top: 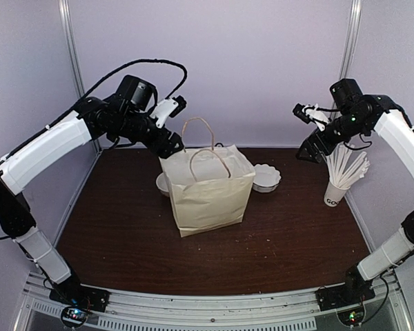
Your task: Pack the takeout coffee
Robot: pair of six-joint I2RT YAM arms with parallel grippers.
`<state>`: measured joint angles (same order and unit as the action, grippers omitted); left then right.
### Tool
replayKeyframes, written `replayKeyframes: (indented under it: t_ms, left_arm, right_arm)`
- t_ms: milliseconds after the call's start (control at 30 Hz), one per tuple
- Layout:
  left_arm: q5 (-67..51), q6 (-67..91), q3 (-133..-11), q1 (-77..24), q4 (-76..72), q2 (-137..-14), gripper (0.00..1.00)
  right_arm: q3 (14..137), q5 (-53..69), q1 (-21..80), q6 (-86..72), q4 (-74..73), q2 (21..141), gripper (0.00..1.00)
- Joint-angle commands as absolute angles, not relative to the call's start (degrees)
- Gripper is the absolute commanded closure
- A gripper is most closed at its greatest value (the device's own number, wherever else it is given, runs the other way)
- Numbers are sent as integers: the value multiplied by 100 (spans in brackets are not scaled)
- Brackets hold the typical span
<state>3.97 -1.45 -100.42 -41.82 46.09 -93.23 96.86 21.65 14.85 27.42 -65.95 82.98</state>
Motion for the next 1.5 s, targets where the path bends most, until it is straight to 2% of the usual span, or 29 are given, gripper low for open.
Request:
replayKeyframes:
  t_ms: [0, 333, 467, 567, 733, 867, 1000, 1367, 1467]
  left_arm:
    - [203, -223, -10113, -4157, 4452, -8888, 19]
    - [-486, -298, -9809, -4157, 4474, -8568, 19]
    - [-851, -156, -9493, -4162, 4393, -8212, 21]
    - [-1517, -53, -9265, -4185, 4409, -7924, 22]
    - [-1391, -77, -9157, -4304, 4478, -7757, 27]
    - [-1554, -111, -9141, -4422, 4412, -7674, 31]
    - [-1311, -62, -9301, -4454, 4451, -7899, 33]
    - [-746, 349, -8903, -4456, 4108, -7562, 33]
    - [-631, 352, -8810, -4456, 4158, -7451, 32]
  right_arm:
    - [9712, 2187, 1313, 2667, -6600, 8265, 1]
    - [9734, 2383, 1277, 2675, -6673, 8351, 1]
    - [9734, 4044, 1414, 3395, -7160, 8226, 6]
    - [9592, 4110, 1675, 3633, -7095, 7976, 7]
    - [9653, 4323, 2134, 4130, -7327, 7770, 17]
    - [9844, 4117, 2994, 4257, -7429, 7758, 20]
    - [10198, 3645, 3784, 3811, -7074, 8120, 28]
    - [11135, 3211, 4837, 3465, -6833, 9397, 31]
    - [11275, 3266, 4977, 3446, -6900, 9619, 37]
